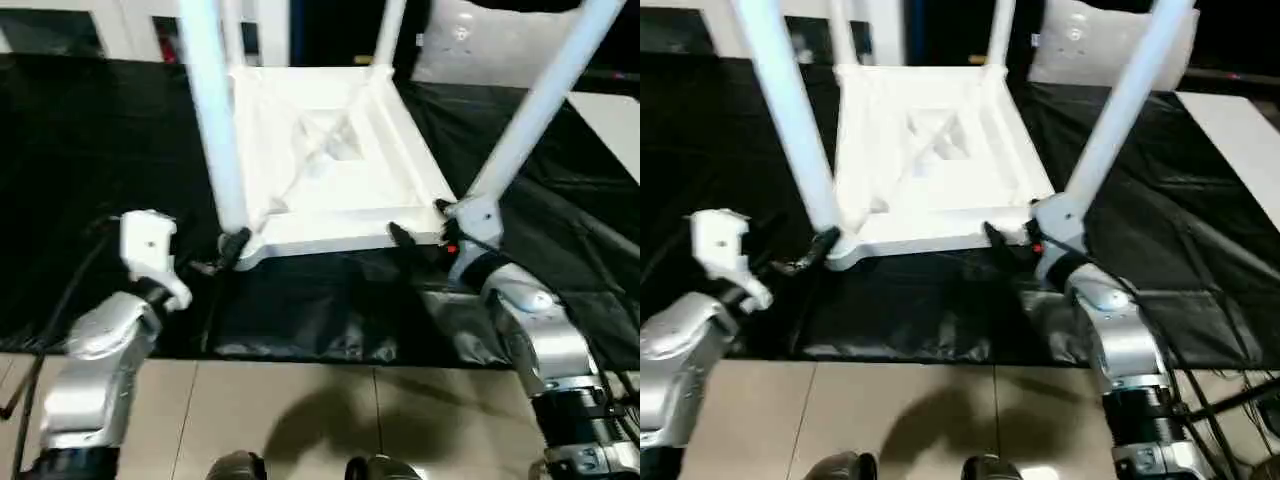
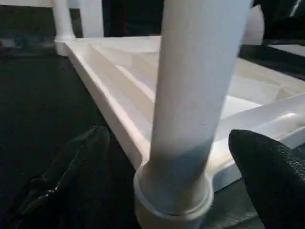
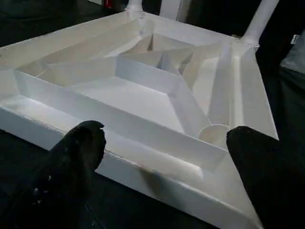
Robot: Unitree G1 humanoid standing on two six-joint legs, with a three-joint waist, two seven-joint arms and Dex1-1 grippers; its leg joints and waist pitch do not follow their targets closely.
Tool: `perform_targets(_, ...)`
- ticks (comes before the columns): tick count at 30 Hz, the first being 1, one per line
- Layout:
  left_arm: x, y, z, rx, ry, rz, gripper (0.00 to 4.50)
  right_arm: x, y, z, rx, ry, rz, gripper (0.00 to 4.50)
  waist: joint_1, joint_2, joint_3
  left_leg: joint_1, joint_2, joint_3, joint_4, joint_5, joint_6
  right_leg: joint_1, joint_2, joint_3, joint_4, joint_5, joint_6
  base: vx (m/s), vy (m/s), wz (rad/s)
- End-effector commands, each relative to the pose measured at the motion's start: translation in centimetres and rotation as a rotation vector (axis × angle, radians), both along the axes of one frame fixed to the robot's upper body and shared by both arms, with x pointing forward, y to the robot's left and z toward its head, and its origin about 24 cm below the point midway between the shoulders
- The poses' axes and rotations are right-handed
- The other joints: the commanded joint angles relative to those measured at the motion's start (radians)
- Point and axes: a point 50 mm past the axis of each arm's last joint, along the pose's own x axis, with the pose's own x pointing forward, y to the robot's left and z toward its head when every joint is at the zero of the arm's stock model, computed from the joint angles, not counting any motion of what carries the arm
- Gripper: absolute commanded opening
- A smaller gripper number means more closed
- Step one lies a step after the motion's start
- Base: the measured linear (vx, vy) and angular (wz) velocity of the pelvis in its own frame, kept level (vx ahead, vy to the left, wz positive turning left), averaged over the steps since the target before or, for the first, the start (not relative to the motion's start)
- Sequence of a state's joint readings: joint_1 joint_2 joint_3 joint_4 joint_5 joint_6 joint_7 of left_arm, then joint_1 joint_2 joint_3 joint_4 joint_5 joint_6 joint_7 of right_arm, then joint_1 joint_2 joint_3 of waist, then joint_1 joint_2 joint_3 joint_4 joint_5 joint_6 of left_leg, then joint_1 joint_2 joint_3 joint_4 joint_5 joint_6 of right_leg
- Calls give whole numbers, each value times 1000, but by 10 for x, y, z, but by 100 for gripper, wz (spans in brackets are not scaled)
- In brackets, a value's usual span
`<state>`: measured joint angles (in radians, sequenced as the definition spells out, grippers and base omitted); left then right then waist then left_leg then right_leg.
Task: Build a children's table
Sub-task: Rotate leg to tighten, then flip table
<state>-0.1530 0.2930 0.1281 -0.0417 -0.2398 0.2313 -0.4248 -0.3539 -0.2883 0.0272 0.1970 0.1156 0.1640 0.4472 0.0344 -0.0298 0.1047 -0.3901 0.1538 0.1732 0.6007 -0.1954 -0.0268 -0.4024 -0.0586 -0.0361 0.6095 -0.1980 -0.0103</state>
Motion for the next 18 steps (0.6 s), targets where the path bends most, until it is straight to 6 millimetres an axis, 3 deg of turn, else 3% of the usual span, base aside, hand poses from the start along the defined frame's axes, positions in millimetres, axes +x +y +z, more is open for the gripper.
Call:
perform_targets(1,1,0,0,2,-6,10,448,-2,0,5,5,-15,9,450,3,1,-59,22,75,-23,-79,-120,65,43,-85,50,-62,-75,-236,0,0,0)
perform_targets(5,7,-5,-1,-24,0,-21,431,-3,3,5,9,-6,22,450,3,4,-58,24,75,-22,-80,-126,63,41,-82,50,-63,-81,-237,0,0,0)
perform_targets(6,10,-8,-1,-28,-2,-32,431,-4,4,5,10,-4,32,450,6,10,-59,25,75,-24,-80,-120,62,41,-82,50,-60,-69,-237,0,0,0)
perform_targets(11,18,-18,-3,-12,-9,-15,402,-8,10,2,13,25,99,450,9,6,-61,23,77,-24,-78,-113,67,45,-85,50,-58,-34,-243,0,0,0)
perform_targets(15,24,-26,-5,-28,-12,29,355,-13,14,0,20,58,148,450,9,8,-64,22,77,-24,-75,-94,78,49,-86,49,-56,-2,-253,0,0,0)
perform_targets(18,25,-28,-5,-33,-15,41,325,-14,14,0,23,61,152,450,10,5,-64,22,78,-24,-76,-113,75,48,-88,49,-59,-29,-256,0,0,0)
